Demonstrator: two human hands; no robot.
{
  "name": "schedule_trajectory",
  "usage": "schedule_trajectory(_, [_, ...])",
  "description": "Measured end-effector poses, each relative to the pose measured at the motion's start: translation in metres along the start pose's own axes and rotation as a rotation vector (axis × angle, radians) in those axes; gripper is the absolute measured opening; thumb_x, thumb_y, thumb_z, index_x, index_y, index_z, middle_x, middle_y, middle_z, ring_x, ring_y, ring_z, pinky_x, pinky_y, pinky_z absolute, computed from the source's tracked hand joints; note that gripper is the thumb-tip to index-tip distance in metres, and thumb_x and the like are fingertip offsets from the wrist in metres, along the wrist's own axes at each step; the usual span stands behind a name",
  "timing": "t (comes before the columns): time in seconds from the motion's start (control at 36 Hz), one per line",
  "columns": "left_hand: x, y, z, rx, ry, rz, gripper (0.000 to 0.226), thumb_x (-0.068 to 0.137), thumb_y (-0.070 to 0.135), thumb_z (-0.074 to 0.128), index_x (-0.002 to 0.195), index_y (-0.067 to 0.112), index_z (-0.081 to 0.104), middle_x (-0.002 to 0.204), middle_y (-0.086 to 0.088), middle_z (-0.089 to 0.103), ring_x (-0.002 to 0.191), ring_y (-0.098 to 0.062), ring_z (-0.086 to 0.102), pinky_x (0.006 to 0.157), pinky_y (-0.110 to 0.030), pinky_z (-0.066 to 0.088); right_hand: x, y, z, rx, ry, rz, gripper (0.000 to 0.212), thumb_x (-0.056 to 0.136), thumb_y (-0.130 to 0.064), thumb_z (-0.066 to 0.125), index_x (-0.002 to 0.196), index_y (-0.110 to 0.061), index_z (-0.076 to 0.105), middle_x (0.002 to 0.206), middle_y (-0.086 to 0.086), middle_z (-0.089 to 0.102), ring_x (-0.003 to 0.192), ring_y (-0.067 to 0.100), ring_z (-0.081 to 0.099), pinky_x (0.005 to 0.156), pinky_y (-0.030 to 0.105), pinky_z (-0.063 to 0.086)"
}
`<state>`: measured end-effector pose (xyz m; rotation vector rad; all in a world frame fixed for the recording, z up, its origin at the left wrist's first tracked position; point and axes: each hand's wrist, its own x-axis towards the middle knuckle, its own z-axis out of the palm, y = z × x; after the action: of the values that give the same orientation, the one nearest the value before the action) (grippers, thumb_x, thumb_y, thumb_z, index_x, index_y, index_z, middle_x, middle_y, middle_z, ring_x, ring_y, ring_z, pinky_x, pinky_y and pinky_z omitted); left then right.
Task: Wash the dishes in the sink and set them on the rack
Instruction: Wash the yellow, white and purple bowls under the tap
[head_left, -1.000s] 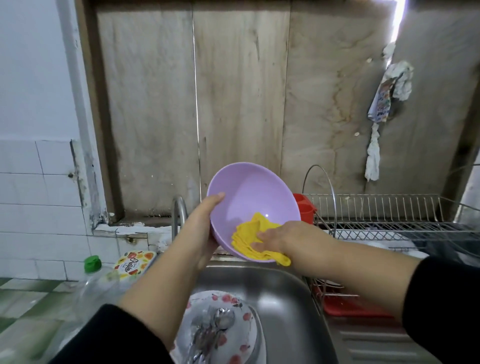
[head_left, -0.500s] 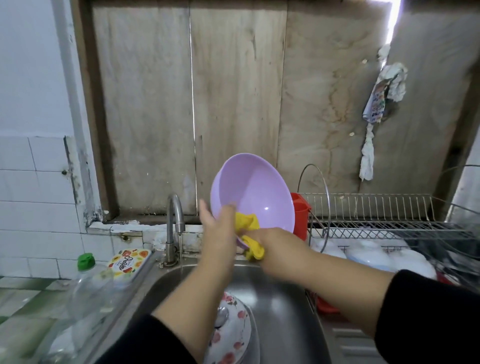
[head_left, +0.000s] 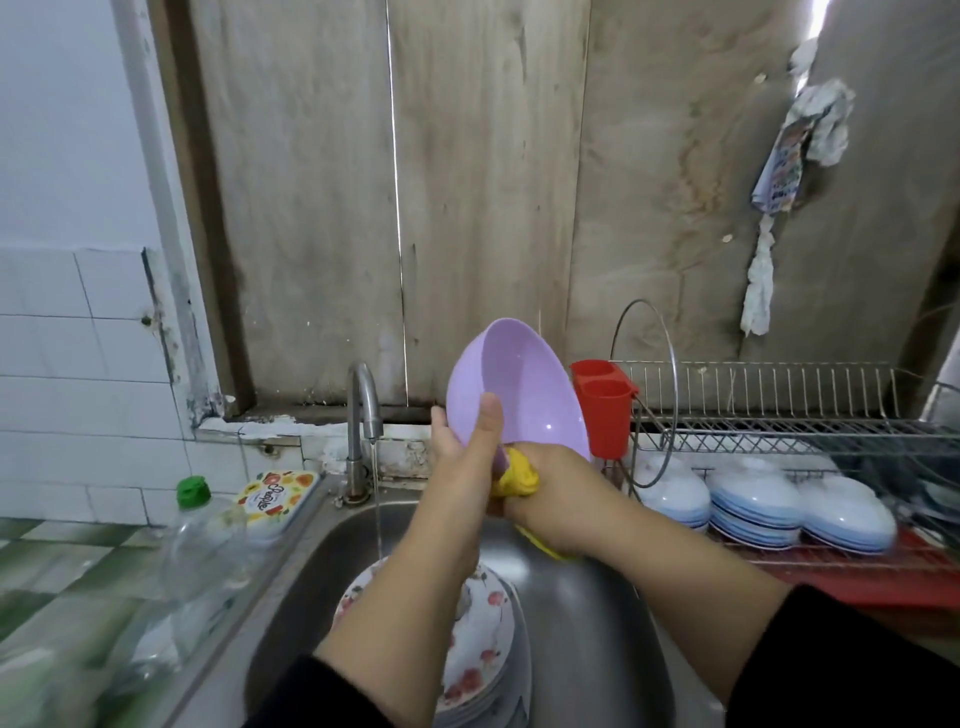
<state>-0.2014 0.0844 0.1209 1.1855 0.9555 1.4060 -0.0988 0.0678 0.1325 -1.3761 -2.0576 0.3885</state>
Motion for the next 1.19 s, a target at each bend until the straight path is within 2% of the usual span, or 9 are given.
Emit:
schedule_trajectory(0.19, [-0.013,-0.021,-0.024,-0.194,0.116,-0.227,0.043,0.097,0.052,0.035,0.085,0.018,0.059,0.077,0.002,0.06,0.058,-0.009,0.057,0.048,-0.021,0.04,-0.017,0.023,0.013,1.161,0.223,0.32,0.021,0.076,-0.012,0.07,0.06,-0.016,0.057,0.046,0.005,0.051,0.036,0.016,0.044,0.041,0.016,0.031])
schedule_trajectory(0.31, [-0.015,-0.044,-0.038,-0.51,0.183,-0.527,0.034,0.098,0.043,0.042,0.089,0.015,0.06,0.105,-0.008,0.062,0.089,-0.028,0.057,0.07,-0.031,0.046,-0.025,0.028,0.026,1.625,0.279,0.344,0.009,0.076,-0.024,0.065,0.074,-0.018,0.059,0.055,0.004,0.064,0.044,0.017,0.061,0.042,0.024,0.051])
schedule_trajectory(0.47, [-0.021,-0.049,-0.038,-0.834,0.158,-0.406,0.042,0.101,0.045,0.031,0.103,0.02,0.065,0.097,-0.006,0.071,0.09,-0.029,0.063,0.075,-0.044,0.048,-0.034,0.044,0.044,1.874,0.174,0.256,0.07,0.016,-0.037,0.096,0.081,-0.018,0.079,0.095,0.007,0.074,0.08,0.022,0.072,0.055,0.041,0.058])
schedule_trajectory(0.56, [-0.019,-0.046,-0.04,-0.798,0.194,-0.334,0.042,0.101,0.043,0.031,0.096,0.019,0.066,0.079,-0.001,0.074,0.081,-0.024,0.064,0.069,-0.04,0.048,-0.037,0.045,0.051,1.839,0.194,0.378,0.024,0.074,-0.038,0.069,0.082,-0.017,0.077,0.083,0.005,0.075,0.068,0.02,0.072,0.047,0.032,0.056])
schedule_trajectory(0.64, [-0.016,-0.046,-0.048,-0.764,0.212,-0.273,0.041,0.1,0.044,0.034,0.093,0.02,0.066,0.079,0.002,0.074,0.079,-0.02,0.066,0.069,-0.038,0.049,-0.037,0.058,0.062,1.758,0.244,0.478,0.036,0.098,-0.036,0.036,0.094,-0.019,0.068,0.1,0.022,0.07,0.067,0.028,0.07,0.057,0.036,0.059])
schedule_trajectory(0.75, [-0.012,-0.041,-0.062,-0.688,0.219,-0.178,0.039,0.1,0.045,0.035,0.091,0.024,0.066,0.078,0.005,0.074,0.075,-0.017,0.067,0.066,-0.037,0.049,-0.04,0.067,0.07,1.582,0.233,0.607,0.03,0.098,-0.02,0.043,0.12,-0.009,0.06,0.111,0.016,0.069,0.094,0.032,0.068,0.086,0.055,0.052])
schedule_trajectory(0.89, [-0.012,-0.034,-0.07,-0.568,0.259,-0.075,0.03,0.099,0.042,0.04,0.095,0.023,0.062,0.083,0.006,0.073,0.082,-0.016,0.066,0.073,-0.037,0.051,-0.033,0.067,0.058,1.542,0.471,0.75,0.029,0.096,-0.015,0.052,0.124,-0.009,0.056,0.118,0.012,0.062,0.087,0.022,0.062,0.076,0.038,0.048])
schedule_trajectory(1.08, [-0.015,-0.052,-0.061,-0.25,0.27,0.028,0.019,0.092,0.044,0.055,0.095,0.027,0.065,0.106,0.0,0.069,0.096,-0.021,0.065,0.085,-0.045,0.052,-0.016,0.023,0.037,0.859,0.275,0.281,0.021,0.094,-0.006,0.053,0.094,-0.023,0.064,0.097,0.02,0.069,0.076,0.026,0.065,0.074,0.04,0.052])
schedule_trajectory(1.19, [-0.016,-0.05,-0.065,-0.244,0.319,0.075,0.016,0.096,0.037,0.05,0.09,0.028,0.063,0.097,0.004,0.068,0.088,-0.017,0.065,0.076,-0.036,0.053,-0.033,0.02,0.043,0.696,0.199,0.141,0.012,0.093,-0.002,0.051,0.092,-0.013,0.056,0.056,0.003,0.057,0.043,0.012,0.052,0.041,0.02,0.041])
